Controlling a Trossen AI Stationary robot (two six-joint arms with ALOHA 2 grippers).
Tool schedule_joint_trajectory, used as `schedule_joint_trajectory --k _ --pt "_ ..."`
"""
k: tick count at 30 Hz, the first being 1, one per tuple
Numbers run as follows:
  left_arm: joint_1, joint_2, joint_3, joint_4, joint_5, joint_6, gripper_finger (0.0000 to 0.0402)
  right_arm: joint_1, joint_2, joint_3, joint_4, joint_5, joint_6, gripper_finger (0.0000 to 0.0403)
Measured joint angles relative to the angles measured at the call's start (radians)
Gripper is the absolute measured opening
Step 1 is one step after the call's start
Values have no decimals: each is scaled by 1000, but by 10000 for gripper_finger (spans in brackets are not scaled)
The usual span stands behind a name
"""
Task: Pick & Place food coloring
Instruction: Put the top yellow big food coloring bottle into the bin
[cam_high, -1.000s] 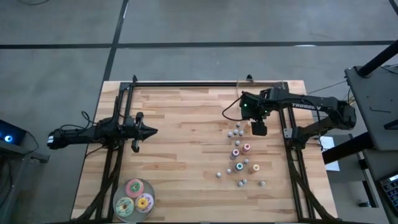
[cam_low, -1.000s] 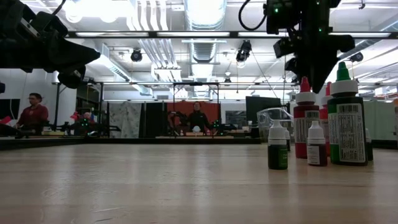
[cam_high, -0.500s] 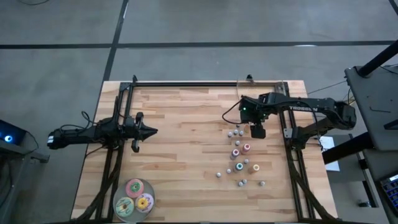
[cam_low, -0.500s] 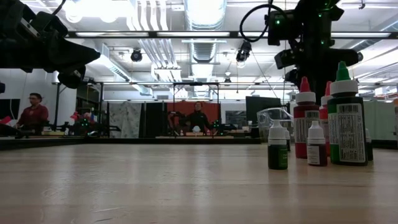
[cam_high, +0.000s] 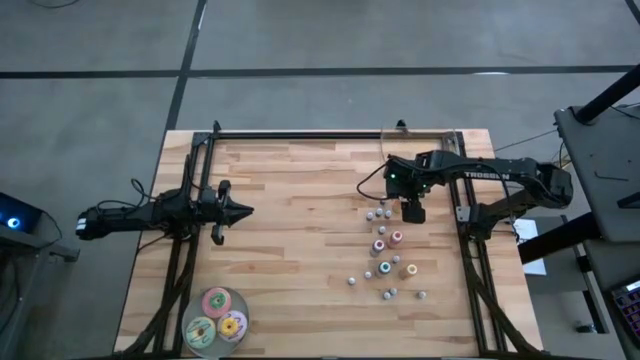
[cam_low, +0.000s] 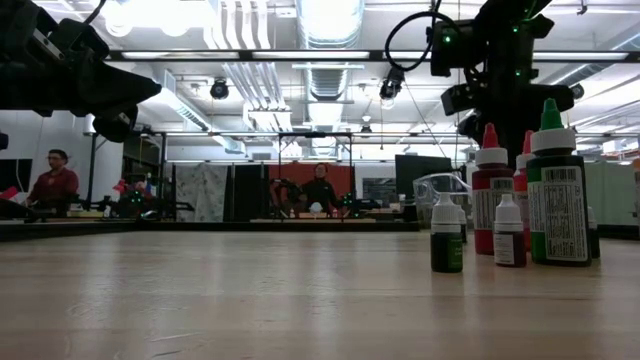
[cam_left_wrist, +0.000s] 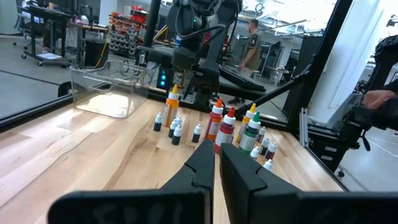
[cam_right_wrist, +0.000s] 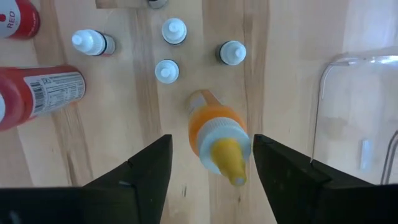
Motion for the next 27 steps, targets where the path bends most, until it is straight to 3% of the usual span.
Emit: schedule_joint_trajectory --k 8,18,27 --pt "0 0 0 0 0 0 0 0 0 0 0 0 0 179" --pt "0 0 0 0 0 0 0 -5 0 -2 1 0 0 105" --pt "0 0 0 0 0 0 0 -10 0 -2 1 2 -1 105"
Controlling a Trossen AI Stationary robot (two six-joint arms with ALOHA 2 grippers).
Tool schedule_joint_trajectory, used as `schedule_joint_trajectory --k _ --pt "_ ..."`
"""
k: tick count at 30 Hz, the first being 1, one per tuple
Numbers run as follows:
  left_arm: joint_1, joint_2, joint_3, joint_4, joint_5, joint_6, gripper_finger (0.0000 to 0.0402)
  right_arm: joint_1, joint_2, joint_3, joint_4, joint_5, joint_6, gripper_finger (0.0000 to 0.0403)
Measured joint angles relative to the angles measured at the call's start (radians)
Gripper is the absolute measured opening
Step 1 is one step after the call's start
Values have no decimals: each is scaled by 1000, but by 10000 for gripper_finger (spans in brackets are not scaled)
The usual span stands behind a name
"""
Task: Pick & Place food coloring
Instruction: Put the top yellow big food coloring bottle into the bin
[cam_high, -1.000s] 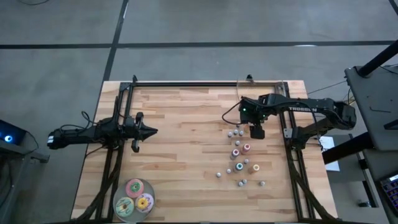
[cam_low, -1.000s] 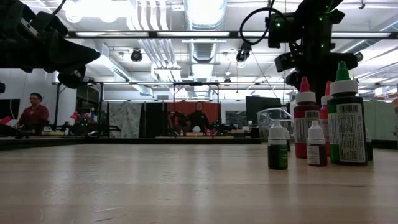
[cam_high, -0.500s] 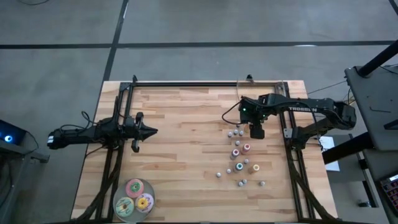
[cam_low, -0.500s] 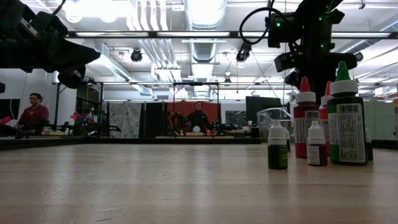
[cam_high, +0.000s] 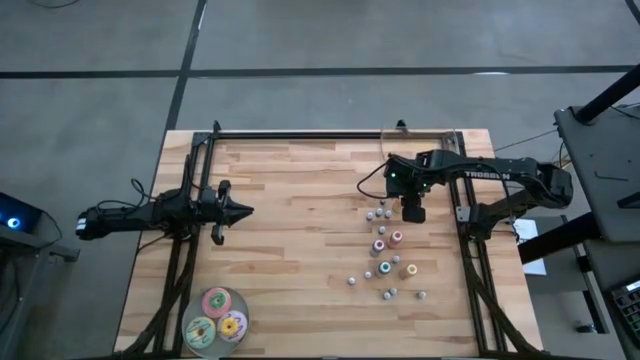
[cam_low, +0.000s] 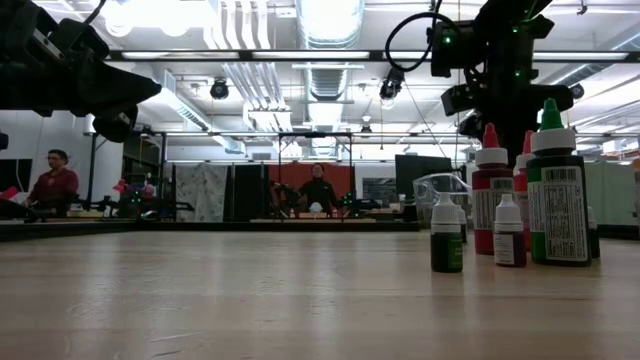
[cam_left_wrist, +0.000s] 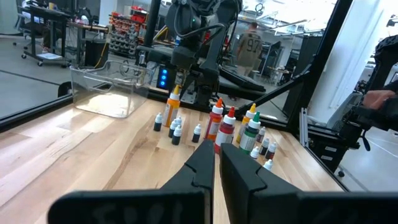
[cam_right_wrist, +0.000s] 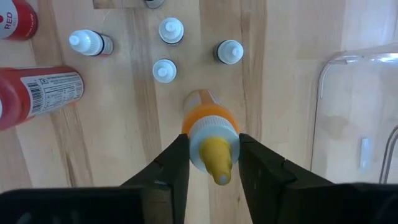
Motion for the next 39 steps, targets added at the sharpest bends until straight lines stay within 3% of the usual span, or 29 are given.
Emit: schedule_joint_trajectory --k 9,22,29,39 --pt "0 0 0 0 0 0 0 -3 -34 84 -52 0 6 103" --pt "0 0 0 0 0 0 0 -43 -31 428 -266 -4 88 102" --pt "0 0 0 0 0 0 0 -128 29 599 -322 -4 86 102" --pt "0 0 0 0 0 0 0 -287 120 708 -340 -1 -2 102"
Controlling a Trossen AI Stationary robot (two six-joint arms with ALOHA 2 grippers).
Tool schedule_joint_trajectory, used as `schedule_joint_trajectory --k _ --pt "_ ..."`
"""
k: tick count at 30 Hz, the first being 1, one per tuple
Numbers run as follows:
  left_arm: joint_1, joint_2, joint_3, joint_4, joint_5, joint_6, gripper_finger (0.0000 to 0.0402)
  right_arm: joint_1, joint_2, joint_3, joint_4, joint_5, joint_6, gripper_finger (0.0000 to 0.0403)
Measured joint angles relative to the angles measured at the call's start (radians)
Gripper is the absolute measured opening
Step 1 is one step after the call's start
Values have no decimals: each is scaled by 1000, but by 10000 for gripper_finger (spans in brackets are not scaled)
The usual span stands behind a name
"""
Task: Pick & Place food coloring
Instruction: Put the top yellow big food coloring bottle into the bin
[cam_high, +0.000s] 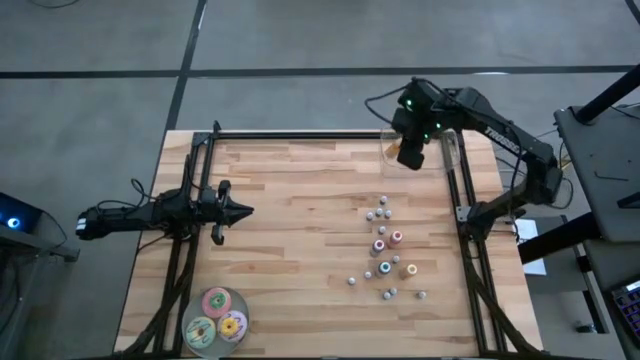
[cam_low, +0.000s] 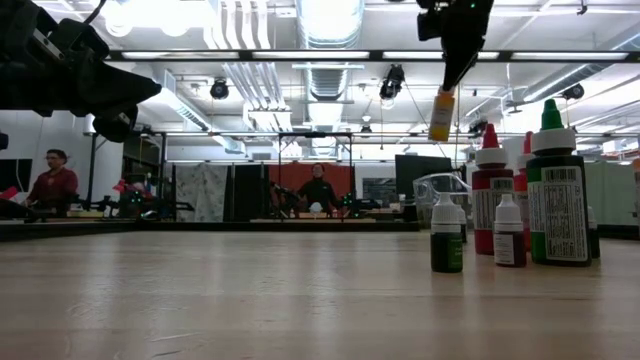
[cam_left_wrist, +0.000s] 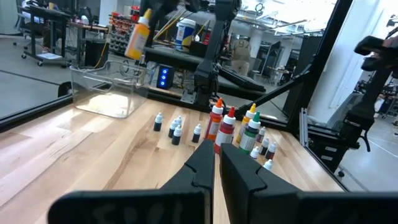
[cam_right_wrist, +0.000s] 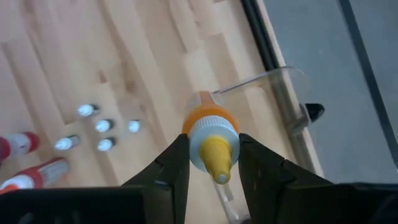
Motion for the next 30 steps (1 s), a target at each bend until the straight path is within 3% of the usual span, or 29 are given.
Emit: schedule_joint_trajectory --k 15,30 --pt "0 0 0 0 0 0 0 -181 226 114 -4 -3 -52 102" --pt "0 0 0 0 0 0 0 -236 363 118 59 -1 8 102"
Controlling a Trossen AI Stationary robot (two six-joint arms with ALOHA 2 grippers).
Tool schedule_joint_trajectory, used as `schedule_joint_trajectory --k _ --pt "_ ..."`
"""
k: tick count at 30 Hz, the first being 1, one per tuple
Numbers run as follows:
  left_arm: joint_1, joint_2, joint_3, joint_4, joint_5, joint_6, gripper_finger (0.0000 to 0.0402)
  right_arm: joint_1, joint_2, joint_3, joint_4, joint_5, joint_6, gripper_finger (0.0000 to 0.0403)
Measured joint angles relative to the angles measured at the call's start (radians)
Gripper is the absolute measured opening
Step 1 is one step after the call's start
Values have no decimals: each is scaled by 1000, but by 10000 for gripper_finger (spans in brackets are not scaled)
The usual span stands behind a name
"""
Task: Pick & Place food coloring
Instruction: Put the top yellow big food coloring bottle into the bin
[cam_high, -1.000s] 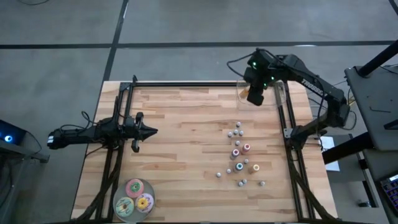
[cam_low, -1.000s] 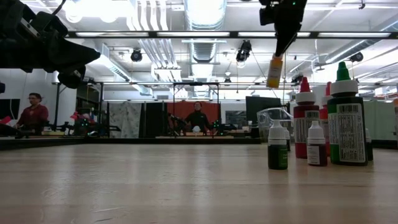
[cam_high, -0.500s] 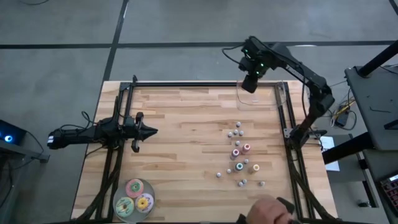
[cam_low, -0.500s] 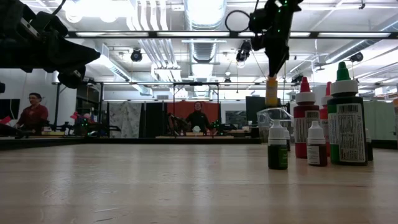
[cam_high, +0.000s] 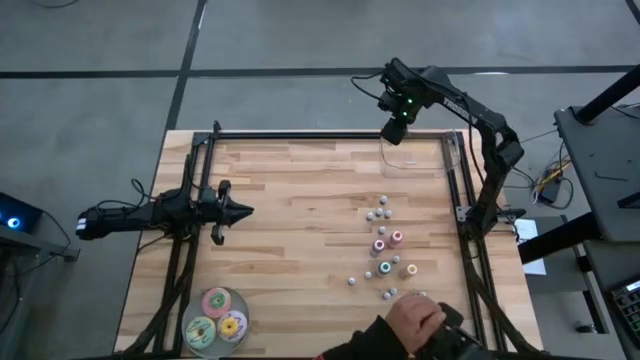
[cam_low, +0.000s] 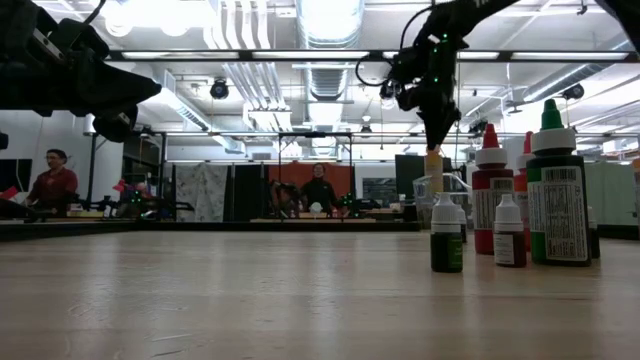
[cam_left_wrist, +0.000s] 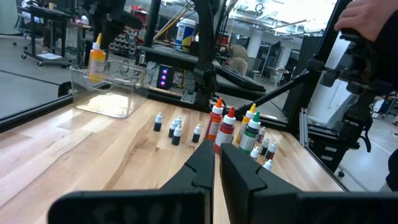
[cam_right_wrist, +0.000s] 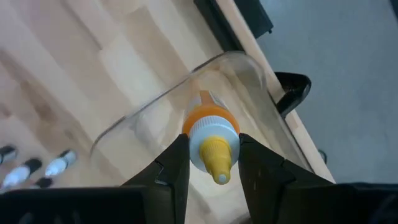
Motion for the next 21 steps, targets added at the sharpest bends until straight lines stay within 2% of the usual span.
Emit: schedule_joint_trajectory --k 21 --pt "0 0 0 0 0 0 0 -31 117 -4 66 9 -2 102"
